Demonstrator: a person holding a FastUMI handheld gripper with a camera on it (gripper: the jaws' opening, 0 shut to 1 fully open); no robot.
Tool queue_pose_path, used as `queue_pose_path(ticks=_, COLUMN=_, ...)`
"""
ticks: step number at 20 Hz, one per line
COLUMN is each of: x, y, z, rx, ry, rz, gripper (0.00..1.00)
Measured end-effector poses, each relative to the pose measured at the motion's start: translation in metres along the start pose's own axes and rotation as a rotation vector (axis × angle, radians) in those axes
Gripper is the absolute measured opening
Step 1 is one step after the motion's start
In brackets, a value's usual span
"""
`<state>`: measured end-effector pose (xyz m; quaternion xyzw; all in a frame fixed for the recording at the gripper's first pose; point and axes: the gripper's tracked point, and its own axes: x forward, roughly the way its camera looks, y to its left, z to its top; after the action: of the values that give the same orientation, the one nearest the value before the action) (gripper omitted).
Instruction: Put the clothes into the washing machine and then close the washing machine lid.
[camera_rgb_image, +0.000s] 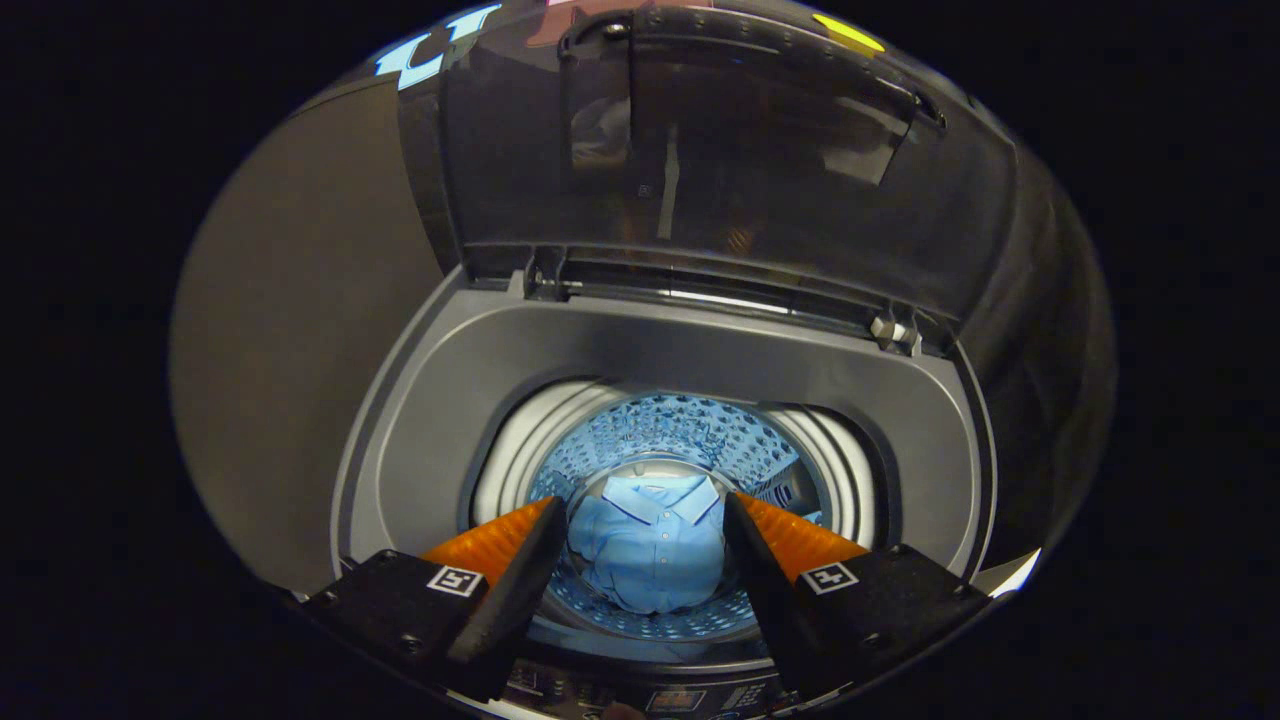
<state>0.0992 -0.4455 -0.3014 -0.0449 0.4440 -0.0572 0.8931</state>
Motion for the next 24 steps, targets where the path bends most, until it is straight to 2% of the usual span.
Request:
queue_pose_path(ticks=7, x=-0.052, y=0.002, z=0.058, rx=0.022, ry=-0.162, rz=0.004, gripper=0.99)
queue_pose_path(ticks=10, x=-0.084, y=-0.003, z=0.105, rx=0.037, ry=-0.267, rz=-0.011, gripper=0.99)
queue_pose_path(ticks=14, x=-0.128, y=-0.024, z=0.190, rx=0.060, ry=-0.440, rz=-0.040, gripper=0.99)
queue_pose_path(ticks=17, x=-0.147, y=-0.040, z=0.246, rx=0.081, ry=-0.535, rz=-0.059, gripper=0.99)
queue_pose_path(ticks=21, x=-0.143, y=-0.060, z=0.304, rx=0.117, ry=-0.574, rz=-0.075, gripper=0.99)
queue_pose_path(ticks=24, x=-0.113, y=-0.070, z=0.319, rx=0.156, ry=-0.538, rz=-0.082, gripper=0.99)
